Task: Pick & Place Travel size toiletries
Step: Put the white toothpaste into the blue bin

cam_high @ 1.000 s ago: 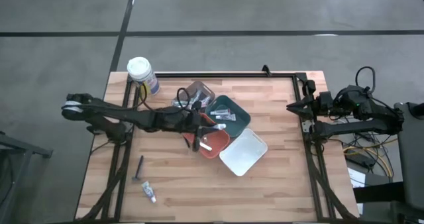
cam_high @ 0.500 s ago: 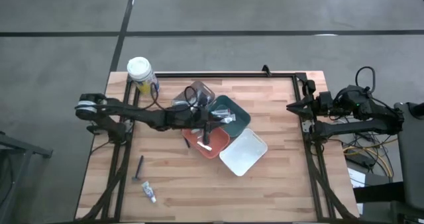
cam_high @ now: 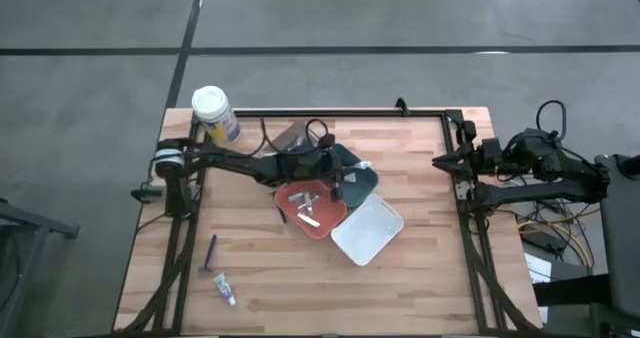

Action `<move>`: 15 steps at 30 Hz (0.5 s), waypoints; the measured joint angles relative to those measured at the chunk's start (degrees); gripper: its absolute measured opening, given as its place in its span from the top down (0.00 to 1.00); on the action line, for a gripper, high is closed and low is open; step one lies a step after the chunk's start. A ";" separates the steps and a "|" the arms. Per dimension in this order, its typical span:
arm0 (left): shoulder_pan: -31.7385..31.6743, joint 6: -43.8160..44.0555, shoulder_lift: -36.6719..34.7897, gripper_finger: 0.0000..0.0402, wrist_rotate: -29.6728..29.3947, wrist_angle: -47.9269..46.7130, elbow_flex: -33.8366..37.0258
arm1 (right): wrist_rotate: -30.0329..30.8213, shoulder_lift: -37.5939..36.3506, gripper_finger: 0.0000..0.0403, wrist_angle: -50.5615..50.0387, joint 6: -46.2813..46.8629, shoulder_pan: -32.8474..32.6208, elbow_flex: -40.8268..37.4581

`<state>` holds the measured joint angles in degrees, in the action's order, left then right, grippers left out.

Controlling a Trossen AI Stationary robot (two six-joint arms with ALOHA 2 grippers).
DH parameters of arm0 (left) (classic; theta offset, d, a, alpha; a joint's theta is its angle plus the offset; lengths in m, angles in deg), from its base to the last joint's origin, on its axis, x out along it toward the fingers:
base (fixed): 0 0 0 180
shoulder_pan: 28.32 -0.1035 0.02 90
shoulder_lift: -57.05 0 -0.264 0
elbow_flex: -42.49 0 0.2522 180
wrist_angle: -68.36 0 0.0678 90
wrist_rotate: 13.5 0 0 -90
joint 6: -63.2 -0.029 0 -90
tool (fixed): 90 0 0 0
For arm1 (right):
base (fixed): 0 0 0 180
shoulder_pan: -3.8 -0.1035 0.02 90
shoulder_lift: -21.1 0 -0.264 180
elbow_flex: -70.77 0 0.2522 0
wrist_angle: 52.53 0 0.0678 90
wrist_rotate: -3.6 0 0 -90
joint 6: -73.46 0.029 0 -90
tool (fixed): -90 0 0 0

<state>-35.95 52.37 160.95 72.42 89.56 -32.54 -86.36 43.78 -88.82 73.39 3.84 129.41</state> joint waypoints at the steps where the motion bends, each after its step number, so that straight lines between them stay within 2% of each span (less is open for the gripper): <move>1: -0.50 -0.26 0.64 0.88 0.02 0.12 -0.37 | -0.02 0.00 0.92 0.01 -0.05 -0.02 0.00; 13: -3.52 1.67 2.16 0.88 0.47 -3.17 -0.74 | -0.02 -0.01 0.92 0.02 0.02 0.00 0.00; 15: -3.55 4.11 2.12 0.86 2.69 -3.01 -1.05 | -0.02 -0.01 0.92 0.02 -0.04 -0.01 0.00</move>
<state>-39.50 56.48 163.06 75.11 86.55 -33.59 -86.38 43.77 -88.80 73.36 3.82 129.41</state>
